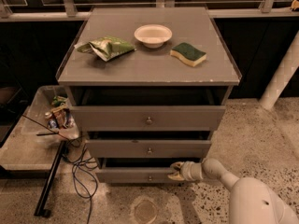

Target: Open bottom drawer

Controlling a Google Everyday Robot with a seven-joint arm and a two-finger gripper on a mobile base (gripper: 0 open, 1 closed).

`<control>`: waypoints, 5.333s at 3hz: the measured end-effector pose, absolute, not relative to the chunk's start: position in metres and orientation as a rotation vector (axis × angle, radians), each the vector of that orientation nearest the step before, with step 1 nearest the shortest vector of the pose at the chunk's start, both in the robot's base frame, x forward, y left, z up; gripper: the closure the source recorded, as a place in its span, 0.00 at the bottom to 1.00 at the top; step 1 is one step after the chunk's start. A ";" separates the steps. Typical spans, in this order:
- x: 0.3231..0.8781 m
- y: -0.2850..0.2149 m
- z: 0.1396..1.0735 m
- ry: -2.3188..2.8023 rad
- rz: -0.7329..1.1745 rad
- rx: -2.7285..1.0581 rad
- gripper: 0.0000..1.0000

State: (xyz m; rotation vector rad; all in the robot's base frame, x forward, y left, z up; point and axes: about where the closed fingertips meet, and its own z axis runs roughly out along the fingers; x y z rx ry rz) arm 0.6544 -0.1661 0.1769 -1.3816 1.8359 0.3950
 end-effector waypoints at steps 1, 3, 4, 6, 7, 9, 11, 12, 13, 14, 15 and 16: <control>0.654 -0.166 0.177 1.836 0.395 -1.382 0.81; 0.654 -0.166 0.177 1.836 0.395 -1.382 0.34; 0.654 -0.166 0.177 1.836 0.395 -1.382 0.13; 0.626 -0.188 0.173 1.829 0.413 -1.356 0.37; 0.606 -0.202 0.170 1.828 0.421 -1.338 0.60; 0.600 -0.205 0.176 1.827 0.421 -1.336 1.00; 0.600 -0.205 0.179 1.827 0.421 -1.336 0.59; 0.600 -0.205 0.179 1.827 0.421 -1.336 0.60; 0.600 -0.205 0.179 1.827 0.421 -1.336 0.83; 0.586 -0.209 0.177 1.815 0.433 -1.334 1.00; 0.570 -0.207 0.177 1.789 0.444 -1.353 1.00; 0.570 -0.207 0.180 1.788 0.442 -1.353 1.00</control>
Offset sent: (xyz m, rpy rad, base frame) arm 0.0000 0.0000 0.0000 0.0000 0.0000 0.0000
